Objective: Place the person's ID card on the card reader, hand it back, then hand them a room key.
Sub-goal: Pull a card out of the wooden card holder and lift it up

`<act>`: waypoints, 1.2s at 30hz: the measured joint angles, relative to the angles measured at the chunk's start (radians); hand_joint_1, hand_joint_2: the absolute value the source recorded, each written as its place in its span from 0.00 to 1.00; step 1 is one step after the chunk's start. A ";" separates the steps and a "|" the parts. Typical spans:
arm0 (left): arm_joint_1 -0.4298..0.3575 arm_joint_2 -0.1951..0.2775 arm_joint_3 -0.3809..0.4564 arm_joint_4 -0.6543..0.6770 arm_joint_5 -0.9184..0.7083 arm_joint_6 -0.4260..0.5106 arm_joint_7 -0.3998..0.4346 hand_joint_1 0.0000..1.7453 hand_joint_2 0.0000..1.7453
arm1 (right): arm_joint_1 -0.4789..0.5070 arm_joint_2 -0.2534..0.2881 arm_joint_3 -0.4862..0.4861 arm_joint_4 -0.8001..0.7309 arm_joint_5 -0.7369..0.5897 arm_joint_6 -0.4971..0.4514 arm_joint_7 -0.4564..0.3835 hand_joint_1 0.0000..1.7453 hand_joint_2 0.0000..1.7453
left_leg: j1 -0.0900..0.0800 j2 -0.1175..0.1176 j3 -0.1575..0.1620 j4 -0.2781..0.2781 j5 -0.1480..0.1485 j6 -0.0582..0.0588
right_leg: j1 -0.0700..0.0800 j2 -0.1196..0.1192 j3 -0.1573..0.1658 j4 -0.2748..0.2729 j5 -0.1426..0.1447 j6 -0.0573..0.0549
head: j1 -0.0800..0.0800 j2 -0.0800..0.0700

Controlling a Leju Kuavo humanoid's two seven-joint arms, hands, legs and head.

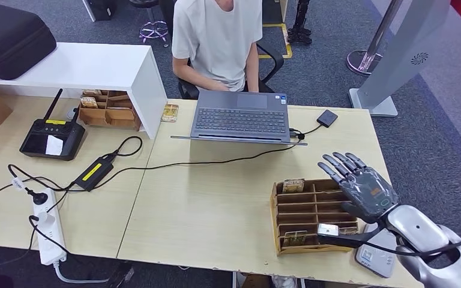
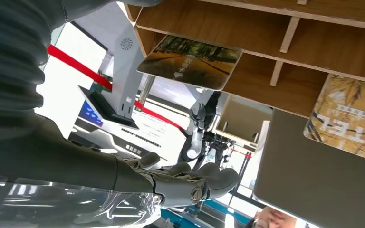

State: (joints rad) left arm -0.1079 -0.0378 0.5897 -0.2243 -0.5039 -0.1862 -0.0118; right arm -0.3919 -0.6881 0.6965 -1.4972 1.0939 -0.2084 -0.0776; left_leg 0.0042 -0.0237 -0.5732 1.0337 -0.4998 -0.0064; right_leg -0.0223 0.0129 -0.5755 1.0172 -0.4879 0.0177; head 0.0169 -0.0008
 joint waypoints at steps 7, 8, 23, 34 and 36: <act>0.000 0.000 0.001 0.000 -0.003 0.000 0.000 0.00 1.00 | 0.000 0.012 -0.016 0.034 0.003 -0.012 0.014 0.00 1.00 | 0.000 0.000 0.000 0.000 0.000 0.000 | 0.000 0.000 0.000 0.000 0.000 0.000 | 0.000 0.000; 0.000 0.000 0.001 0.000 -0.003 0.000 0.000 0.00 1.00 | 0.000 0.012 -0.019 0.038 0.004 -0.016 0.015 0.25 1.00 | 0.000 0.000 0.000 0.000 0.000 0.000 | 0.000 0.000 0.000 0.000 0.000 0.000 | 0.000 0.000; 0.000 0.000 0.005 0.000 -0.009 -0.001 0.000 0.00 1.00 | 0.009 0.019 -0.042 0.059 0.012 -0.037 0.009 1.00 1.00 | 0.000 0.000 0.000 0.000 0.000 0.000 | 0.000 0.000 0.000 0.000 0.000 0.000 | 0.000 0.000; 0.000 0.000 0.005 0.000 -0.012 -0.001 0.000 0.00 1.00 | 0.016 0.024 -0.055 0.057 0.006 -0.039 -0.007 1.00 1.00 | 0.000 0.000 0.000 0.000 0.000 0.000 | 0.000 0.000 0.000 0.000 0.000 0.000 | 0.000 0.000; 0.000 0.000 0.005 0.000 -0.019 0.000 0.000 0.00 1.00 | 0.021 0.024 -0.060 0.054 0.002 -0.039 -0.010 1.00 1.00 | 0.000 0.000 0.000 0.000 0.000 0.000 | 0.000 0.000 0.000 0.000 0.000 0.000 | 0.000 0.000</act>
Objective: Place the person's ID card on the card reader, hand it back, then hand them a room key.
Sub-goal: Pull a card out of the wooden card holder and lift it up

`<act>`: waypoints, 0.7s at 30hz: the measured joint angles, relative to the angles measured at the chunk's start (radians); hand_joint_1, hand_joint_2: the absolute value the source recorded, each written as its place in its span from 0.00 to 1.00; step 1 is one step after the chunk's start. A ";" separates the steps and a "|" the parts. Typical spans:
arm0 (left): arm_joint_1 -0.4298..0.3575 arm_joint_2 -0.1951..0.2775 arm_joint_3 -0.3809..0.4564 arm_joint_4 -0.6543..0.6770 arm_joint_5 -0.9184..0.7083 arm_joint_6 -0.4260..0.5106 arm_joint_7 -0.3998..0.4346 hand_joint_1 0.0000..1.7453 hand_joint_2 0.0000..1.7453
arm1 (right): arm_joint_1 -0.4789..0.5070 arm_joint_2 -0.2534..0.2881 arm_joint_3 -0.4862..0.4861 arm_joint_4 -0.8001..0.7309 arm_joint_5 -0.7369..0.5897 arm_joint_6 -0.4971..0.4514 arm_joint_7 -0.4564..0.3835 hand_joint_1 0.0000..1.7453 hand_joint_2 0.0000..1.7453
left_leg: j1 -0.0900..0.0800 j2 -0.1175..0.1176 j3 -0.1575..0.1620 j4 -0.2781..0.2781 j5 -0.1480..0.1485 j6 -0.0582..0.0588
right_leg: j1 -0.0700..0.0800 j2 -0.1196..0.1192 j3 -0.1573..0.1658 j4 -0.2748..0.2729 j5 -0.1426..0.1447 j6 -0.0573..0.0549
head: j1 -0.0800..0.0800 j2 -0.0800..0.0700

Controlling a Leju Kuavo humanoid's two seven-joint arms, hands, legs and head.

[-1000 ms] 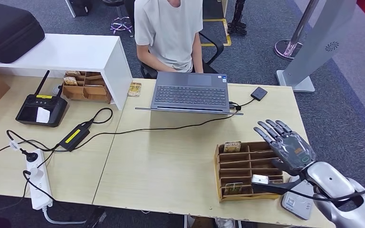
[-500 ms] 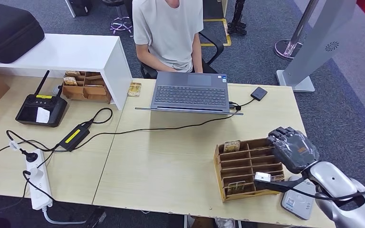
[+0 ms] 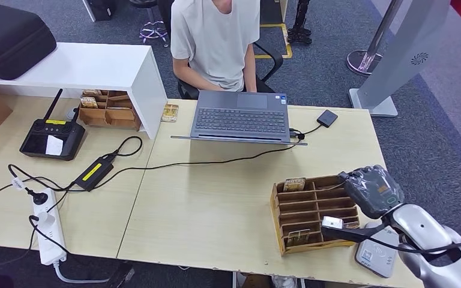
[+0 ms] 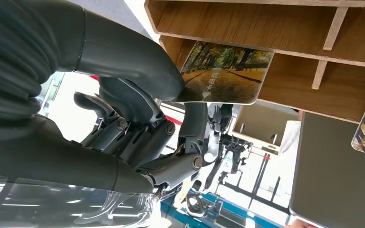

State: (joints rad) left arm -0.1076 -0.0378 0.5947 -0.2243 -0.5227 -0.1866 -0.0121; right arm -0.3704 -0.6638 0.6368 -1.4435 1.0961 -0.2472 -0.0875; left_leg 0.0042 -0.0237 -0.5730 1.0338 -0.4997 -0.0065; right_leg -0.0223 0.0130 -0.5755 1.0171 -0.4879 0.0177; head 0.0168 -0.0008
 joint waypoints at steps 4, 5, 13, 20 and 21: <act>0.000 0.000 0.000 0.000 -0.006 0.000 0.000 0.00 1.00 | 0.009 0.000 -0.008 -0.005 -0.002 0.000 -0.001 1.00 1.00 | 0.000 0.000 0.000 0.000 0.000 0.000 | 0.000 0.000 0.000 0.000 0.000 0.000 | 0.000 0.000; 0.000 0.000 0.000 0.000 -0.006 0.000 0.000 0.00 1.00 | 0.010 0.000 -0.009 -0.006 -0.002 0.000 -0.001 1.00 1.00 | 0.000 0.000 0.000 0.000 0.000 0.000 | 0.000 0.000 0.000 0.000 0.000 0.000 | 0.000 0.000; 0.000 0.000 0.000 0.000 -0.011 0.009 -0.001 0.00 1.00 | 0.016 0.000 -0.014 -0.010 -0.002 0.000 -0.002 1.00 1.00 | 0.000 0.000 0.000 0.000 0.000 0.000 | 0.000 0.000 0.000 0.000 0.000 0.000 | 0.000 0.000; -0.005 -0.006 0.000 0.000 -0.035 0.084 0.017 0.00 1.00 | 0.028 0.012 -0.019 -0.019 0.030 -0.028 -0.006 1.00 1.00 | 0.000 0.000 0.000 0.000 0.000 0.000 | 0.000 0.000 0.000 0.000 0.000 0.000 | 0.000 0.000; -0.008 -0.008 0.000 0.000 -0.038 0.084 0.025 0.00 1.00 | 0.025 0.020 -0.019 -0.018 0.040 -0.048 -0.011 1.00 1.00 | 0.000 0.000 0.000 0.000 0.000 0.000 | 0.000 0.000 0.000 0.000 0.000 0.000 | 0.000 0.000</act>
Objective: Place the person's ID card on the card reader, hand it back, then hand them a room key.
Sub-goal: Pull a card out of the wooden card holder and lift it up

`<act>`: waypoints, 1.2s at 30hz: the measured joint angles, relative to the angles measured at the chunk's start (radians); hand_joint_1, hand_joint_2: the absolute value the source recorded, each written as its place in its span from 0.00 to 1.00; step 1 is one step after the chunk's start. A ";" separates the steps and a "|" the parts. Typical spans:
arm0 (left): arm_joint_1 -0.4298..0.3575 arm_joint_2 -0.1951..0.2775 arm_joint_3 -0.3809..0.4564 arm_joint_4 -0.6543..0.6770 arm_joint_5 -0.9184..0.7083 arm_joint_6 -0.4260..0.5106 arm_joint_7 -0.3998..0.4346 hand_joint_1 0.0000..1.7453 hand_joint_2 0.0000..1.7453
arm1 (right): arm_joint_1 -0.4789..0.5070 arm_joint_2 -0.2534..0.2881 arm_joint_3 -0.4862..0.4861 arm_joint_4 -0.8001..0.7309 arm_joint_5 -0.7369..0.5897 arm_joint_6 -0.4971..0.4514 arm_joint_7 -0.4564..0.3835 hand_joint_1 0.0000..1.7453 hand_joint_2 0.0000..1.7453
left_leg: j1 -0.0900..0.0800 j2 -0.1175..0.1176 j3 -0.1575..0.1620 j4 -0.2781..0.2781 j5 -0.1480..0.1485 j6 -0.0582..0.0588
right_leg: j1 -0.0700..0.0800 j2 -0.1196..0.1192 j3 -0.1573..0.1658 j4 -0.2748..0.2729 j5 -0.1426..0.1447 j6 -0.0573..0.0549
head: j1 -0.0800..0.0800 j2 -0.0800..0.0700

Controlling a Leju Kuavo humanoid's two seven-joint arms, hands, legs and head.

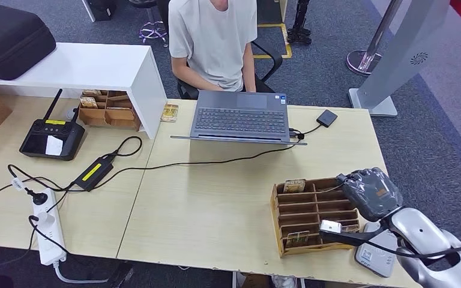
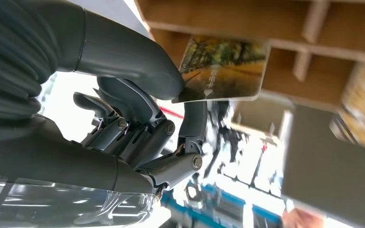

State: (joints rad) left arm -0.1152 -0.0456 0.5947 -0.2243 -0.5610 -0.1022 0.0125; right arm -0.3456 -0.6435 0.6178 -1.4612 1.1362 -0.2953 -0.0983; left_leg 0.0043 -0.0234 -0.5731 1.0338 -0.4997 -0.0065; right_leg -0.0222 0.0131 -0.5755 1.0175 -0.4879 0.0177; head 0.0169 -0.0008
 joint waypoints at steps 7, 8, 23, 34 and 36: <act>-0.027 -0.011 0.000 0.000 -0.020 -0.008 0.043 0.00 1.00 | -0.061 0.105 -0.015 0.024 0.103 -0.243 -0.012 1.00 1.00 | 0.000 0.000 0.000 0.000 0.001 -0.001 | 0.000 0.000 0.000 0.001 0.000 0.000 | 0.000 0.000; -0.031 -0.014 0.000 0.000 -0.022 -0.008 0.047 0.00 1.00 | -0.066 0.122 -0.020 0.025 0.124 -0.277 -0.008 1.00 1.00 | 0.000 0.000 0.001 0.000 0.002 -0.001 | 0.000 0.000 0.000 0.001 0.000 0.000 | 0.000 0.000; -0.047 -0.027 0.000 0.000 -0.024 -0.009 0.066 0.00 1.00 | -0.043 0.215 -0.075 -0.034 0.219 -0.364 0.021 1.00 1.00 | 0.000 0.000 0.000 0.000 0.002 -0.001 | 0.000 0.000 0.000 0.000 0.000 0.000 | 0.000 0.000; -0.075 -0.037 -0.003 0.000 -0.061 -0.018 0.101 0.00 1.00 | -0.163 0.334 -0.101 0.044 0.316 -0.386 0.047 1.00 1.00 | 0.000 0.001 0.001 0.000 0.003 -0.002 | 0.000 0.001 0.000 0.002 0.002 -0.002 | 0.000 0.000; -0.089 -0.041 -0.007 0.000 -0.068 -0.018 0.110 0.00 1.00 | -0.210 0.370 -0.113 0.069 0.349 -0.390 0.051 1.00 1.00 | 0.000 0.000 0.001 0.000 0.003 -0.002 | 0.000 0.001 0.000 0.002 0.002 -0.002 | 0.000 0.000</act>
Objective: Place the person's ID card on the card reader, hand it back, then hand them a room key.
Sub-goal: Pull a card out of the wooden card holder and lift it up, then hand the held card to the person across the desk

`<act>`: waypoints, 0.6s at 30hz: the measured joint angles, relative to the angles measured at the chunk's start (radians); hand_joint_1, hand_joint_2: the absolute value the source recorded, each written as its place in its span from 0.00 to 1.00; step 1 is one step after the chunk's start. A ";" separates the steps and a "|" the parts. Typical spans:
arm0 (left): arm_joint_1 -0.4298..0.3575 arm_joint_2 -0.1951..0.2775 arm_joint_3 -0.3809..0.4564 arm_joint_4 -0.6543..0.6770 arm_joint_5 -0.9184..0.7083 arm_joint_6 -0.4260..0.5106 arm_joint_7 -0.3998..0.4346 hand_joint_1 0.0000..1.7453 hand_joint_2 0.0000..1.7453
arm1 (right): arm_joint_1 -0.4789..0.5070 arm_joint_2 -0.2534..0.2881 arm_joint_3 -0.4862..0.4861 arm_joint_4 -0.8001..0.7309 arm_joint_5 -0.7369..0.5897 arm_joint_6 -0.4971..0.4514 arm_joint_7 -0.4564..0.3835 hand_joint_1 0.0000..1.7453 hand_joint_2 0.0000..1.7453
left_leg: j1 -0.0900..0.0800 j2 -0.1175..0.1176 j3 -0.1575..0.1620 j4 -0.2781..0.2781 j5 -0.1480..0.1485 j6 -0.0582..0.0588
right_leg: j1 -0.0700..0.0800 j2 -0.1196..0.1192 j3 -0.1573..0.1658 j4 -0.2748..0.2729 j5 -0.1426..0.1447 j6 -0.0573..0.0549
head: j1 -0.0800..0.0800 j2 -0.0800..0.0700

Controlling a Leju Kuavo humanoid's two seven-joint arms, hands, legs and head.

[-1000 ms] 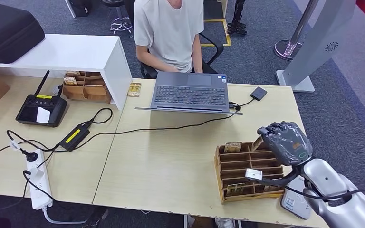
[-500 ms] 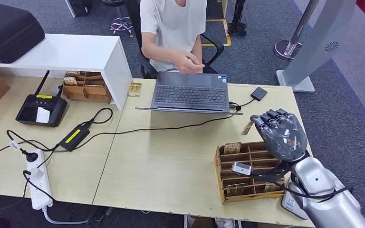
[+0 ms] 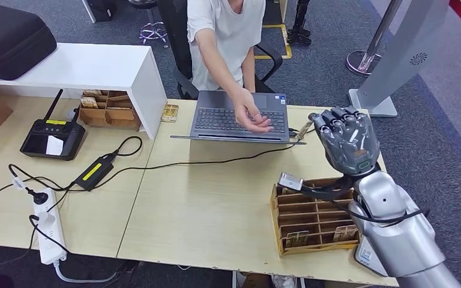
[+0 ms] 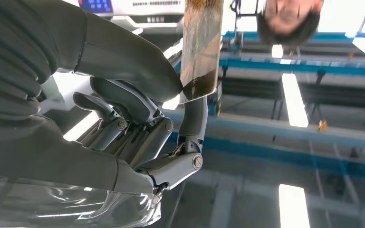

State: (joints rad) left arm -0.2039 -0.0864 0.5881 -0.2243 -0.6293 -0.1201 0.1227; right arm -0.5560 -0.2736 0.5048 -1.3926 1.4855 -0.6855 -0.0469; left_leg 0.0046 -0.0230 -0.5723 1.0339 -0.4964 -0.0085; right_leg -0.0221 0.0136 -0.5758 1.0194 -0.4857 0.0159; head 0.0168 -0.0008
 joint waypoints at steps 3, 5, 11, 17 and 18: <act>-0.012 -0.005 -0.005 0.000 -0.004 0.000 0.007 0.00 1.00 | -0.048 0.038 -0.010 0.029 0.017 -0.003 0.003 1.00 1.00 | 0.000 -0.001 0.000 0.000 0.000 0.000 | 0.000 -0.001 0.000 0.000 0.000 0.000 | 0.000 0.000; -0.015 -0.007 -0.008 0.000 -0.006 -0.001 0.009 0.00 1.00 | -0.064 0.054 -0.014 0.042 0.032 -0.003 0.008 1.00 1.00 | 0.000 -0.001 0.000 0.000 0.000 0.000 | 0.000 0.000 0.000 0.000 0.000 0.000 | 0.000 0.000; -0.035 -0.016 -0.025 0.000 -0.028 -0.010 0.025 0.00 1.00 | -0.169 0.091 -0.011 0.138 0.079 -0.005 0.088 1.00 1.00 | 0.000 -0.001 -0.001 0.000 0.001 0.000 | 0.000 0.000 0.000 0.000 0.001 0.000 | 0.000 0.000; -0.057 -0.031 -0.044 0.000 -0.040 -0.023 0.036 0.00 1.00 | -0.288 0.117 0.052 0.309 0.085 -0.006 0.158 0.00 1.00 | 0.000 -0.001 -0.001 0.000 0.002 0.001 | 0.000 -0.001 0.000 0.000 0.002 0.001 | 0.000 0.000; -0.059 -0.032 -0.046 0.000 -0.042 -0.027 0.035 0.00 1.00 | -0.294 0.120 0.061 0.325 0.086 -0.006 0.163 0.00 1.00 | 0.000 -0.001 -0.001 0.000 0.002 0.000 | 0.000 -0.001 0.000 0.000 0.002 0.001 | 0.000 0.000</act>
State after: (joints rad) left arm -0.2626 -0.1185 0.5418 -0.2243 -0.6716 -0.1468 0.1573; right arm -0.8497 -0.1540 0.5656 -1.0678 1.5711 -0.6911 0.1159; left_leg 0.0045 -0.0239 -0.5731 1.0342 -0.4942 -0.0080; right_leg -0.0222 0.0131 -0.5758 1.0193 -0.4838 0.0169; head 0.0170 -0.0008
